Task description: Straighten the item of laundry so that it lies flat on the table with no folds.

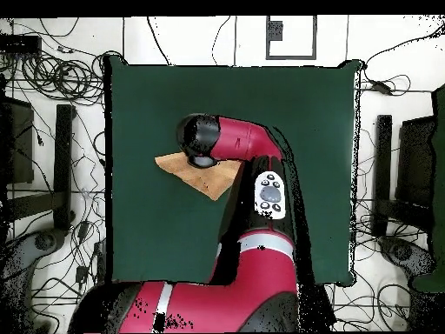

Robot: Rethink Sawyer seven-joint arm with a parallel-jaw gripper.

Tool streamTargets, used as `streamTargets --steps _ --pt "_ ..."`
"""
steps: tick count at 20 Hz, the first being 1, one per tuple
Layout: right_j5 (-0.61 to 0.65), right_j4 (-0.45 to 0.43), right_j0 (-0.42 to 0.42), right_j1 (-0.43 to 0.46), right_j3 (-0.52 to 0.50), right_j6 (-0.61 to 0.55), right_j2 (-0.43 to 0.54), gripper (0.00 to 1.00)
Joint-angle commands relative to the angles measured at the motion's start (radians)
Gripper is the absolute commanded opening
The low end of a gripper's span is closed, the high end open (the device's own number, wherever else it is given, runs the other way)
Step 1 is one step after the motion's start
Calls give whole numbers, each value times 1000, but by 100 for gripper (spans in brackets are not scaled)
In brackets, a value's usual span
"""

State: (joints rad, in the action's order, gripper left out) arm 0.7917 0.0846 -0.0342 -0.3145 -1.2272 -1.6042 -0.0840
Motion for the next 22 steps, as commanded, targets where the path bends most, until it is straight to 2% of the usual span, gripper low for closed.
streamTargets --steps 1,6,11,16,22 --pt "-109 20 33 43 16 -244 29 100" --pt "-146 53 88 13 -55 -333 7 100" --pt "-145 96 117 -5 -83 -377 2 100" --pt "-148 120 115 2 -86 -361 10 100" --pt "-212 126 94 13 -124 -339 30 100"
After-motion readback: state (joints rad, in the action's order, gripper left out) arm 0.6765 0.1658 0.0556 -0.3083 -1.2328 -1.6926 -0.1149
